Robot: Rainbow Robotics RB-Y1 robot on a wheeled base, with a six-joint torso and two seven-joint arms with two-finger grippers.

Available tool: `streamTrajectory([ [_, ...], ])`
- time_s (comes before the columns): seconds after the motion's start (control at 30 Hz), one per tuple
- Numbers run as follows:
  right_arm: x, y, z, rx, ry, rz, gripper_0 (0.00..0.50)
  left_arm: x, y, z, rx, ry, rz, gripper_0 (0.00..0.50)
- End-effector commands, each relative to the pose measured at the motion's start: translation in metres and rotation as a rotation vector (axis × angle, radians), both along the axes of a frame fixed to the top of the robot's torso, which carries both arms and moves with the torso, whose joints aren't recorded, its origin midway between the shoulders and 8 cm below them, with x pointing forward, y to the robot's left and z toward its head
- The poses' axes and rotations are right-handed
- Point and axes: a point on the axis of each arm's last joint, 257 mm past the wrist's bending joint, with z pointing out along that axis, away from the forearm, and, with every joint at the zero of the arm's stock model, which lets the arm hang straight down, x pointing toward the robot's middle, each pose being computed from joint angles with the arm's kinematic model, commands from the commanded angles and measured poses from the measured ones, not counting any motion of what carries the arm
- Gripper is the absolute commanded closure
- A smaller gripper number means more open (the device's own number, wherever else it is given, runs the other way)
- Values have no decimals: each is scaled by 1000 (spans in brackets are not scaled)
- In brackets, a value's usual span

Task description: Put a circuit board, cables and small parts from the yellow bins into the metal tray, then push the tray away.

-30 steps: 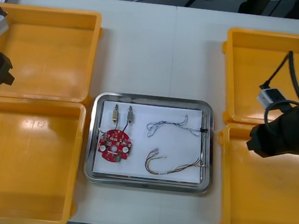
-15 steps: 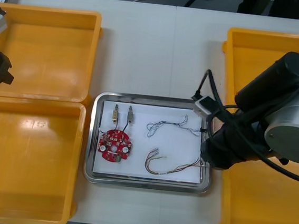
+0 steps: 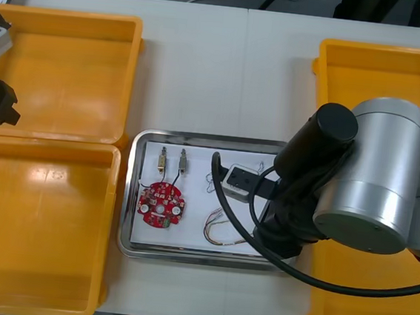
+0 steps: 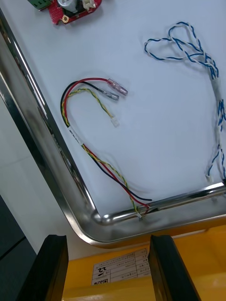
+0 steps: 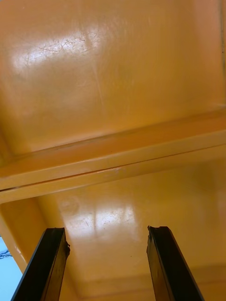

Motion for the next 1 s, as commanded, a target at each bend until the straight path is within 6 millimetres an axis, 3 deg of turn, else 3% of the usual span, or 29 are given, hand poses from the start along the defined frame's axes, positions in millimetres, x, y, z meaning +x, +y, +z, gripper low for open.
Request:
streamTrajectory([
  [0.03,-4,28,0,-28,-54,131,0,-4,14,16,54,-29,-31,0],
  [0.43,-27,81,-24,-61,-102,263,0,-3,9,15,41,-34,-38,0],
  [1.0,-44,109,-64,-125,-86,380,0,-3,9,15,41,-34,-38,0],
])
